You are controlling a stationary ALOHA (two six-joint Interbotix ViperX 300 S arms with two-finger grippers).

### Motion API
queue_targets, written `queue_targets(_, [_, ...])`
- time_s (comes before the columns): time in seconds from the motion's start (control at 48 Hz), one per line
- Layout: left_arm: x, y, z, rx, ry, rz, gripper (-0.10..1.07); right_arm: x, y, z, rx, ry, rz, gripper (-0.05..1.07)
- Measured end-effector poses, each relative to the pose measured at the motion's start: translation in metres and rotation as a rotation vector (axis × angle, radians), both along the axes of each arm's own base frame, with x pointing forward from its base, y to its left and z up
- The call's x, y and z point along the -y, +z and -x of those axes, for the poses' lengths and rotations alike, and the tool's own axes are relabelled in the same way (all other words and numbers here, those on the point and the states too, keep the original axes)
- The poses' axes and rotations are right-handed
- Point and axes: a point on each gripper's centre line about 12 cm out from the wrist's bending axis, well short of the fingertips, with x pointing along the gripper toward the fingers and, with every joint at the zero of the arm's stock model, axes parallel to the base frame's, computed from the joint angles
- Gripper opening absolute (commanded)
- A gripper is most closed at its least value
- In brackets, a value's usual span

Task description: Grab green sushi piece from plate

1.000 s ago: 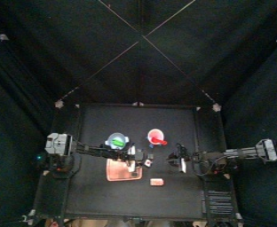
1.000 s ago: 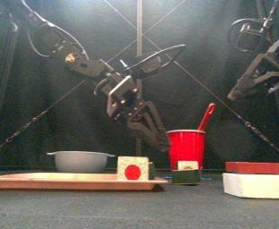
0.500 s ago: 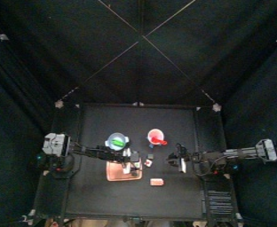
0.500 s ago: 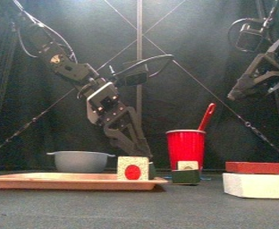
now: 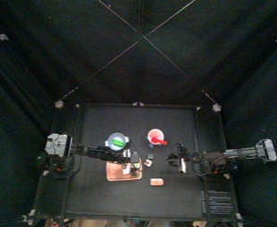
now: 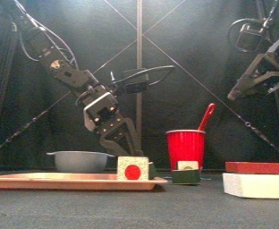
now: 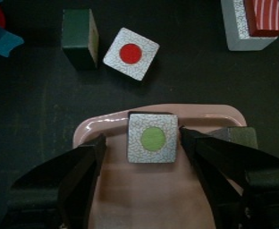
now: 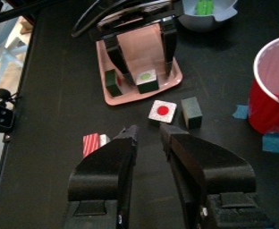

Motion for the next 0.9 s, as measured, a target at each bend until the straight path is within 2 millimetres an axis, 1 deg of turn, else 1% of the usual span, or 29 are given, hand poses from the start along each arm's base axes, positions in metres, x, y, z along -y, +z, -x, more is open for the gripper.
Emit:
queue_targets(0.188, [0.000, 0.000, 0.000, -0.002, 0.000, 0.000, 0.94, 0.000, 0.000, 0.000, 0.000, 0.000, 0.000, 0.69])
queue_targets(0.5, [0.000, 0.000, 0.000, 0.000, 0.000, 0.000, 0.76, 0.000, 0.000, 0.000, 0.000, 0.000, 0.000, 0.69])
queue_targets(0.625, [0.001, 0.000, 0.000, 0.000, -0.002, 0.000, 0.71, 0.000, 0.000, 0.000, 0.000, 0.001, 0.001, 0.69])
queue_targets(0.688, [0.000, 0.001, 0.000, 0.003, 0.000, 0.000, 0.70, 0.000, 0.000, 0.000, 0.000, 0.002, 0.001, 0.69])
queue_targets(0.896, [0.000, 0.015, 0.000, 0.037, 0.000, 0.001, 0.70, 0.000, 0.000, 0.000, 0.001, 0.001, 0.000, 0.69])
